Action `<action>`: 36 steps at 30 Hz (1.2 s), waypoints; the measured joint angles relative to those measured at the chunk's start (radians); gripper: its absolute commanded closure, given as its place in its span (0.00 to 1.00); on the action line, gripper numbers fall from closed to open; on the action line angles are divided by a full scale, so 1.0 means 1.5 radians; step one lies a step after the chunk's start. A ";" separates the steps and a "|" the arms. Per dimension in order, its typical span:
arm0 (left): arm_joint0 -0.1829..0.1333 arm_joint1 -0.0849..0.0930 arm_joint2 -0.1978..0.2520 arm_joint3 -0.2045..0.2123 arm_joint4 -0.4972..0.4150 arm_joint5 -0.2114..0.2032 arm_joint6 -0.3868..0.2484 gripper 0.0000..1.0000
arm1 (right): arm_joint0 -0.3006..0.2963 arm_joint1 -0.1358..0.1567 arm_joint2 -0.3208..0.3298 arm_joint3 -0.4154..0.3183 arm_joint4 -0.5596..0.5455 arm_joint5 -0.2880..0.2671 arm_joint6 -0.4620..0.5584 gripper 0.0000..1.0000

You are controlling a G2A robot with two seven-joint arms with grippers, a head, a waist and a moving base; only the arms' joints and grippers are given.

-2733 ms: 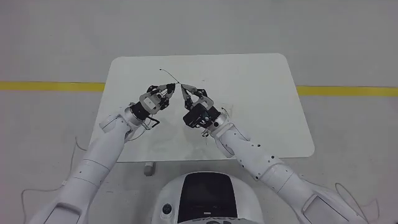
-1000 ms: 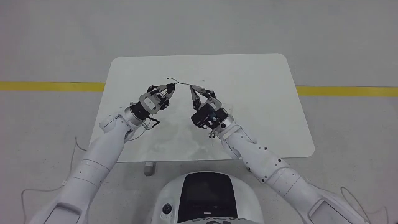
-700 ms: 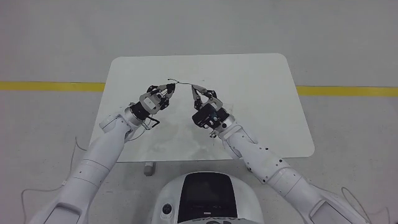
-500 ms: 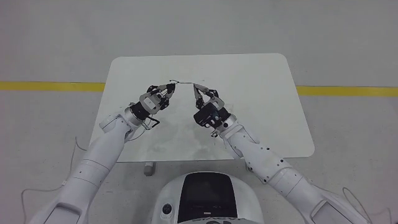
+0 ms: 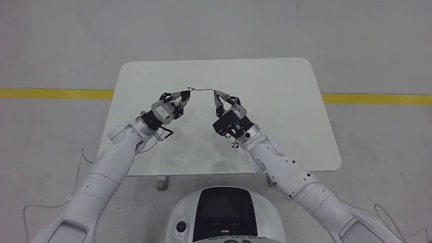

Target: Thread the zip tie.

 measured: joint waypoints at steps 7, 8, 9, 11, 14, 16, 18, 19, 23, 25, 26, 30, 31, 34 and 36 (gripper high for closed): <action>0.000 0.000 0.000 0.000 0.000 0.000 0.000 1.00 | -0.004 0.004 0.004 -0.001 0.000 0.006 0.006 1.00; 0.000 0.000 0.000 0.000 0.000 0.000 0.000 1.00 | -0.004 0.005 0.004 -0.001 0.000 0.006 0.007 1.00; 0.000 0.000 0.000 0.000 0.000 0.000 0.000 1.00 | -0.004 0.005 0.004 0.000 0.000 0.006 0.009 1.00; 0.000 0.000 0.000 0.000 0.000 0.000 0.000 1.00 | -0.003 0.007 0.001 0.002 0.000 0.007 0.013 1.00; 0.000 0.000 0.000 0.000 0.000 0.000 0.000 1.00 | 0.004 0.012 -0.009 0.010 0.000 0.012 0.020 1.00; 0.000 0.000 0.000 0.000 0.000 0.000 0.000 1.00 | 0.008 0.015 -0.019 0.013 0.000 0.016 0.026 1.00; 0.000 0.000 0.000 0.000 0.000 0.000 0.000 1.00 | 0.011 0.019 -0.026 0.014 0.000 0.020 0.031 1.00; 0.000 0.000 0.000 0.000 0.000 0.000 0.000 1.00 | 0.013 0.021 -0.030 0.014 0.000 0.023 0.033 1.00; 0.000 0.000 0.000 0.000 0.000 0.000 0.000 1.00 | 0.015 0.027 -0.037 0.010 0.000 0.030 0.039 1.00; 0.000 0.000 0.000 0.000 0.000 0.000 0.000 1.00 | 0.014 0.030 -0.039 0.008 0.000 0.032 0.042 1.00; 0.000 0.000 0.000 0.000 0.000 0.000 0.000 1.00 | 0.014 0.031 -0.039 0.007 0.000 0.033 0.042 1.00; 0.000 0.000 0.000 0.000 0.000 0.000 0.000 1.00 | 0.013 0.035 -0.041 0.003 0.000 0.038 0.045 1.00; 0.000 0.000 0.000 0.000 0.000 0.000 0.000 1.00 | 0.012 0.036 -0.041 0.002 0.000 0.040 0.045 1.00; 0.000 0.000 0.000 0.000 0.000 0.000 0.000 1.00 | 0.009 0.039 -0.038 -0.004 0.000 0.046 0.042 1.00; 0.000 0.000 0.000 0.000 0.000 0.000 0.000 1.00 | 0.007 0.041 -0.036 -0.007 0.000 0.048 0.038 1.00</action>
